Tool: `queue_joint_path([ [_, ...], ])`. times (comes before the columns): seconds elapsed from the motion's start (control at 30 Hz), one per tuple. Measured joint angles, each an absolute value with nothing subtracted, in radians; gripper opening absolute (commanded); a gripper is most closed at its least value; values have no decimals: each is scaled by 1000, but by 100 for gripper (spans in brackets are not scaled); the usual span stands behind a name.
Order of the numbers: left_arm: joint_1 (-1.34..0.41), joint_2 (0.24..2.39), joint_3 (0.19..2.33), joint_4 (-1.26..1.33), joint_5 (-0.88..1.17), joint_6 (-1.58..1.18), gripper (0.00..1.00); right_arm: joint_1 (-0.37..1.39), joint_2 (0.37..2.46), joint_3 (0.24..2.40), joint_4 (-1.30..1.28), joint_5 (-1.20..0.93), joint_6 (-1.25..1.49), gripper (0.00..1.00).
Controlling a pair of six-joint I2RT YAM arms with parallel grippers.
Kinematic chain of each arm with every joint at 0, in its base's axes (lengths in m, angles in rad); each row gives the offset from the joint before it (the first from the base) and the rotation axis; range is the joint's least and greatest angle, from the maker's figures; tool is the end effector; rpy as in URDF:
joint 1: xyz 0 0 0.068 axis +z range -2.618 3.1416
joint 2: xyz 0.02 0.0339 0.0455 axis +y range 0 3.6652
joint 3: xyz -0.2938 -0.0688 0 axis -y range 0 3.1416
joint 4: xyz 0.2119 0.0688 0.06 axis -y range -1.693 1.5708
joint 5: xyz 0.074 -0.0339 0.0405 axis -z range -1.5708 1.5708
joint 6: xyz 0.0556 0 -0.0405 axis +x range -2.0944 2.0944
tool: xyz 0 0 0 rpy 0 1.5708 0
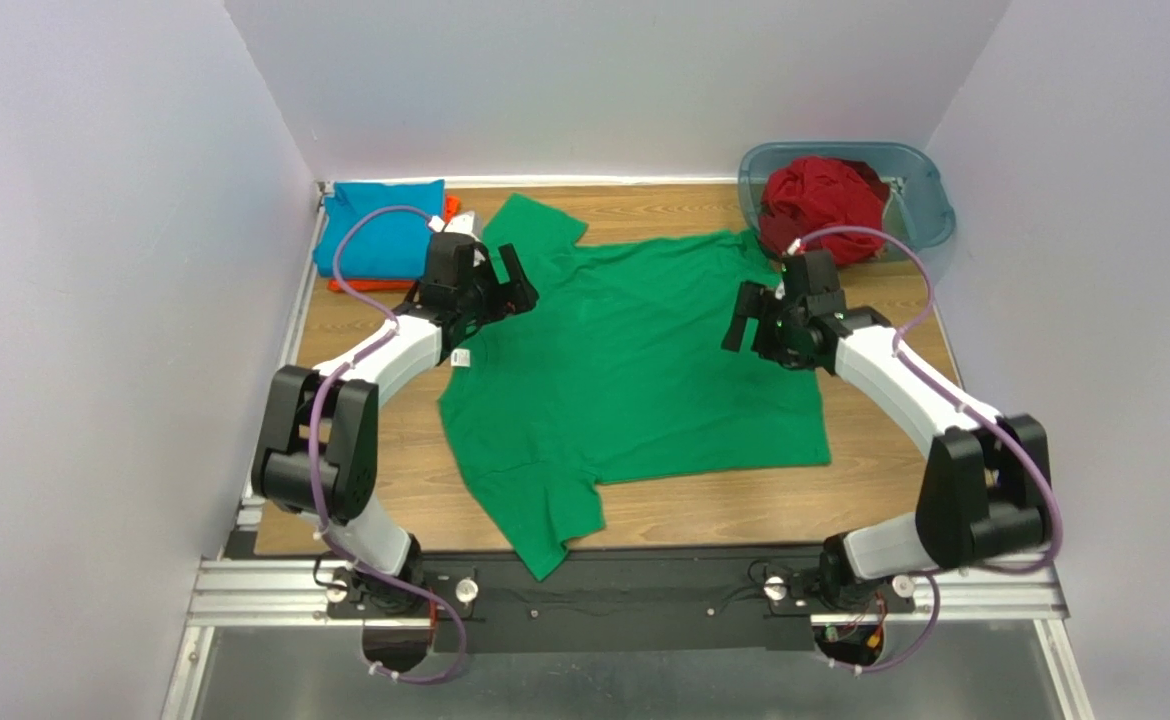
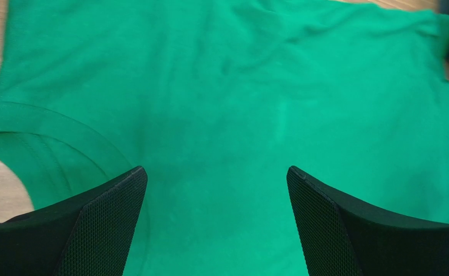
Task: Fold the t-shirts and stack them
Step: Flatten the tshirt out
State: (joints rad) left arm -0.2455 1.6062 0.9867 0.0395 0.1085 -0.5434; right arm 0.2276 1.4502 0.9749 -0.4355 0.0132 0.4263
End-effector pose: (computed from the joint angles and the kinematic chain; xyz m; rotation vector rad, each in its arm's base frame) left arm 0.3341 -0.0899 0.2621 -0.2629 2.1872 -0.5677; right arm 0.2729 0.0625 0.2592 0.2536 2.4873 0.2594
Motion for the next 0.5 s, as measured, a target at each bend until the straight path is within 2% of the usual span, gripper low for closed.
queue_joint_path([
  [0.27, -218, 1800, 1153, 38, 53, -539, 98, 228, 1257, 832, -443, -44, 427, 100],
  [0.5, -187, 1983, 1308, -8, 45, -531, 98, 228, 1137, 799, -467, -41, 429, 100],
])
